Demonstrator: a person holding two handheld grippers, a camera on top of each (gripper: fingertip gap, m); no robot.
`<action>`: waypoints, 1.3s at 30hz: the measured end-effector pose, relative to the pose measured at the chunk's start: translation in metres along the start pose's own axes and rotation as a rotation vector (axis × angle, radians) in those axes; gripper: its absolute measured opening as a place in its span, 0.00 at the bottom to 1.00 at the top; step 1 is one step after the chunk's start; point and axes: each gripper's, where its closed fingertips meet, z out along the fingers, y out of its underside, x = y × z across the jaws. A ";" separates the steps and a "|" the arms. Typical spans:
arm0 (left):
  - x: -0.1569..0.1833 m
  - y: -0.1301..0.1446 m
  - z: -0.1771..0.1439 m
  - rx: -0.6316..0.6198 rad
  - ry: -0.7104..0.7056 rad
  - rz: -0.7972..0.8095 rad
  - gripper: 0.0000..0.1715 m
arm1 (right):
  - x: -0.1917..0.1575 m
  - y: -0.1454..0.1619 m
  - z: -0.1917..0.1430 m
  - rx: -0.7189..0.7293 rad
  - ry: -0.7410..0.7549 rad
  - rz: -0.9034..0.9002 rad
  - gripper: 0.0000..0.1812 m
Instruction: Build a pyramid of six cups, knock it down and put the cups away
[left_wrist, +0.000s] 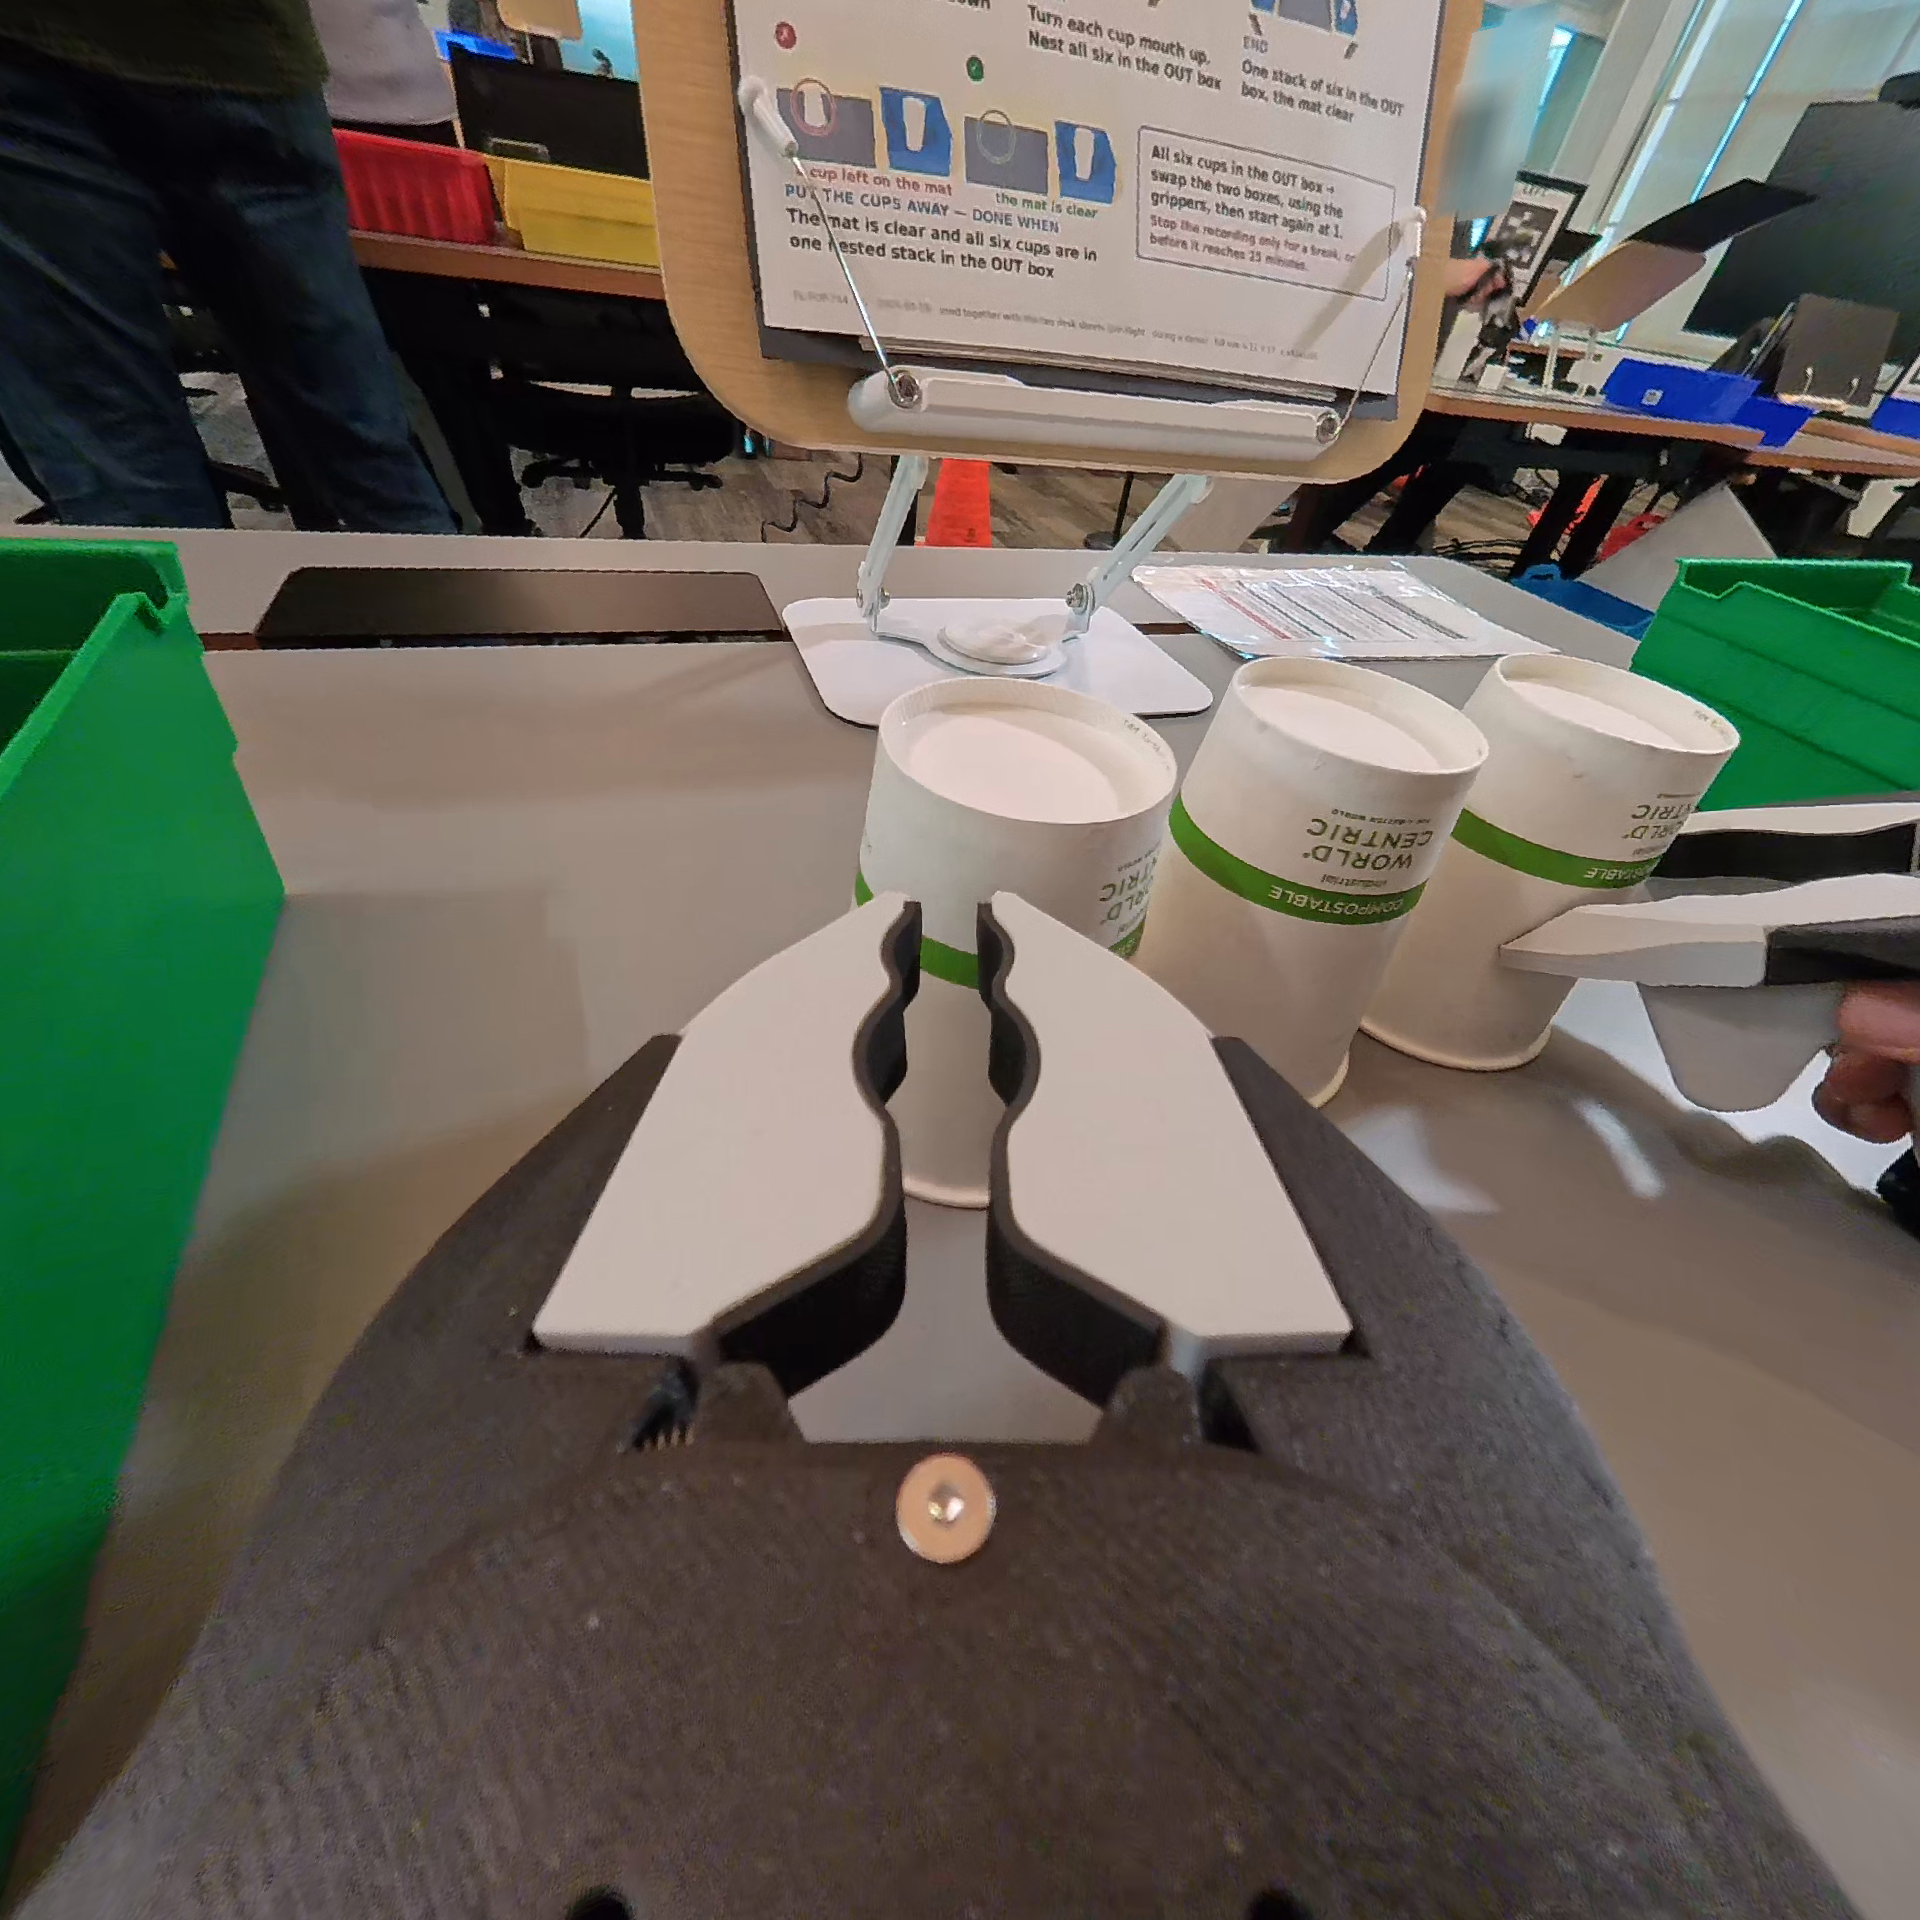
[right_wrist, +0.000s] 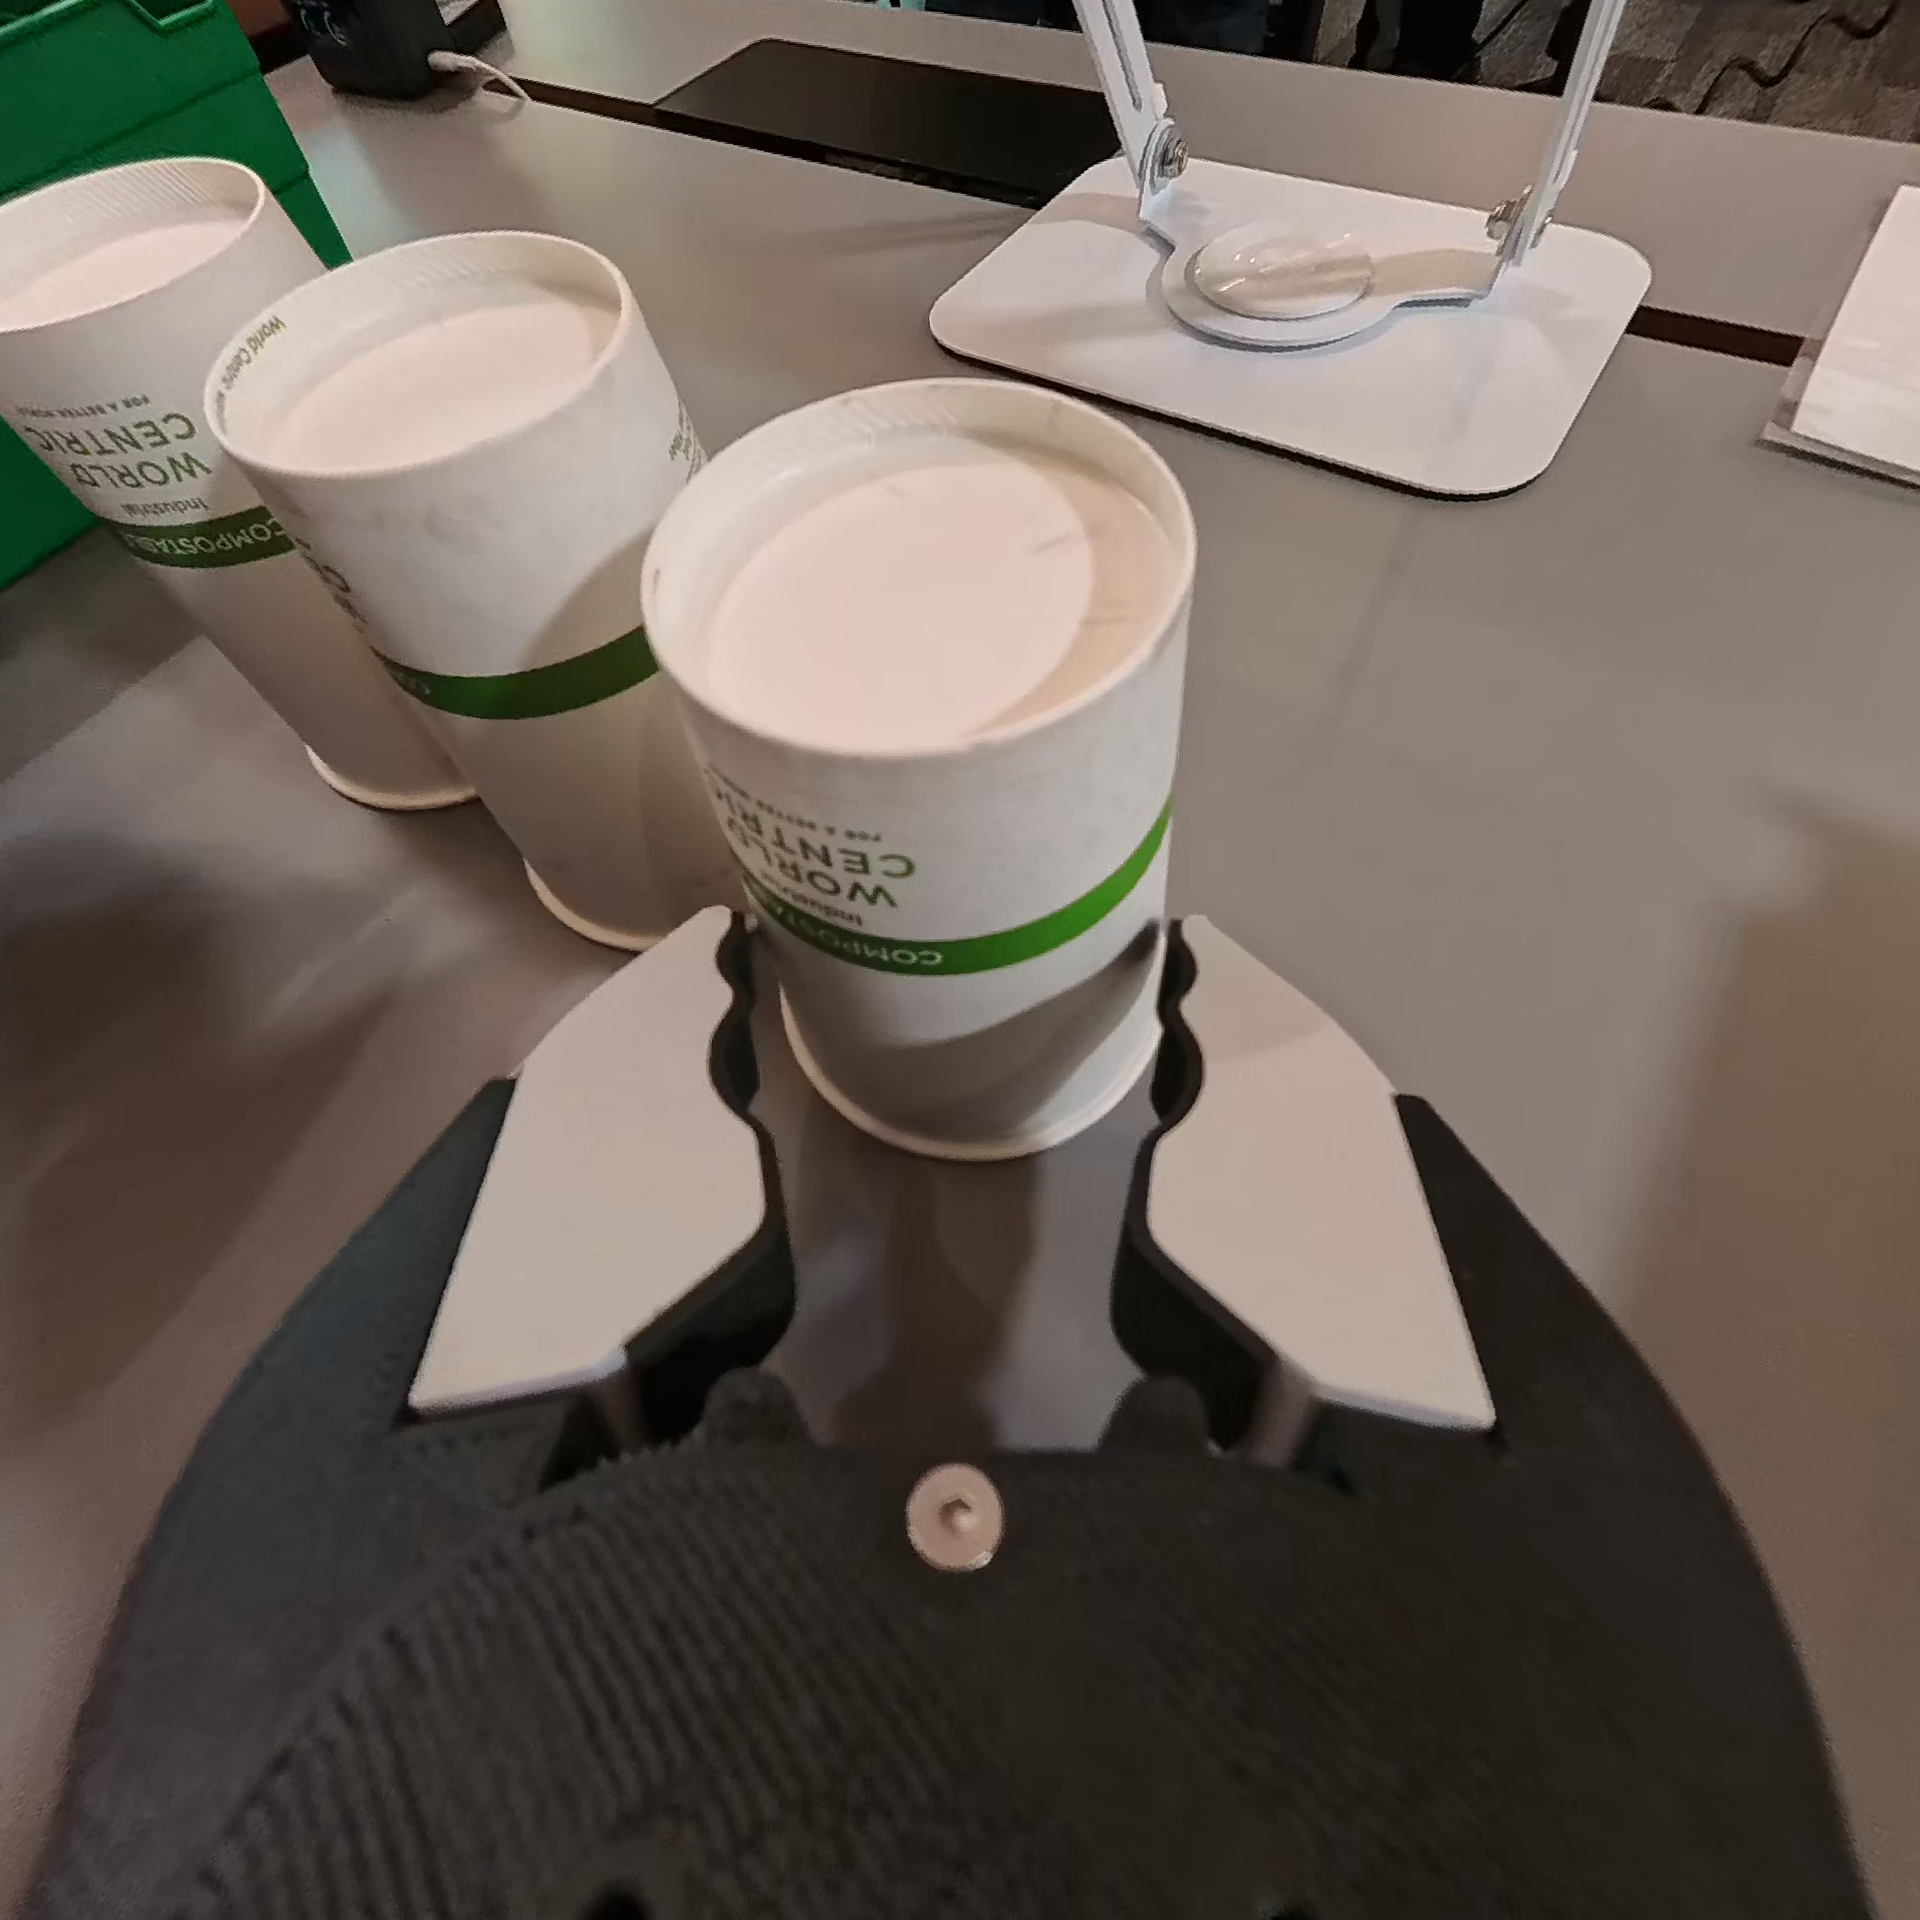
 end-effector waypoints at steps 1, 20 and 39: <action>-0.002 0.000 0.000 -0.004 -0.005 -0.001 0.06 | 0.000 0.000 0.000 0.001 -0.001 0.002 0.43; -0.055 0.012 0.012 -0.078 -0.125 -0.215 0.00 | 0.007 0.004 -0.013 0.017 0.012 0.023 0.45; -0.041 0.020 0.035 -0.143 -0.069 -0.219 0.00 | 0.038 0.003 -0.037 0.083 0.083 0.112 0.43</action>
